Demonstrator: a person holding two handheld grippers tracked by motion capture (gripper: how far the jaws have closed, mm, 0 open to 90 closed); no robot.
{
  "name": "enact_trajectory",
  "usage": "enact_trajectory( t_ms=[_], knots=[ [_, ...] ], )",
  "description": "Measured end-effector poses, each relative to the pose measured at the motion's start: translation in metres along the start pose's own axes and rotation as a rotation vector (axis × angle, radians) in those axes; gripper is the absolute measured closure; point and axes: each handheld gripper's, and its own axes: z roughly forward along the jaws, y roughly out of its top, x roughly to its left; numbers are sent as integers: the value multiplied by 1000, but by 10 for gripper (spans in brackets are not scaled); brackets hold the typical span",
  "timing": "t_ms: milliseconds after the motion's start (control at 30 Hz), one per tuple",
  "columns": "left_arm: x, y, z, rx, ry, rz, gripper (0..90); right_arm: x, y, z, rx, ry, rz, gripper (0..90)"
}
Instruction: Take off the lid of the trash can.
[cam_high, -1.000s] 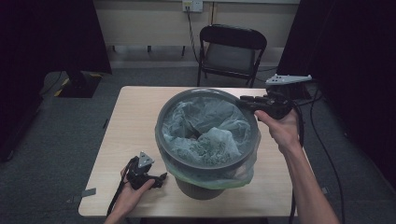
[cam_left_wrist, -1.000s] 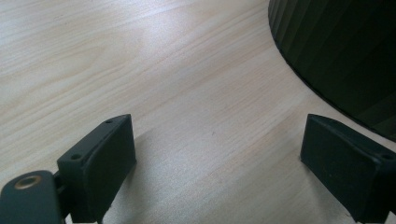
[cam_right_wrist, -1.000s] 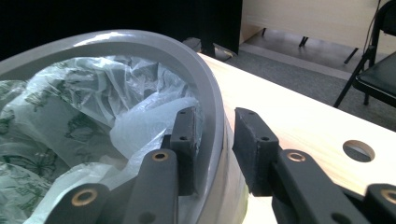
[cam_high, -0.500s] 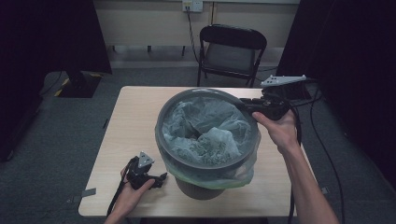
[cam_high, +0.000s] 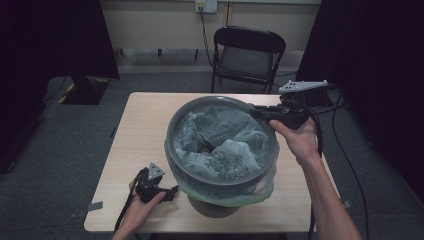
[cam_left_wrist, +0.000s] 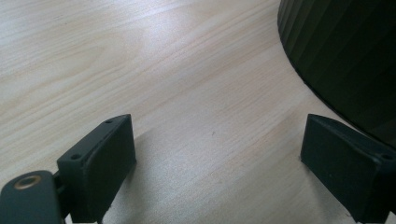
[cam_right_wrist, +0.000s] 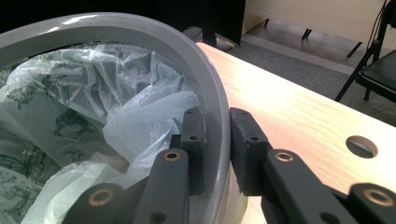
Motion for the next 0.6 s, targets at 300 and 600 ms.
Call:
enact_trajectory(
  t_ms=[300, 600],
  knots=[
    [0, 0, 0, -1, 0, -1, 95, 0, 0, 0, -24, -2, 2, 782],
    [0, 0, 0, -1, 0, -1, 95, -1, 7, -8, -84, 23, 27, 794]
  ],
)
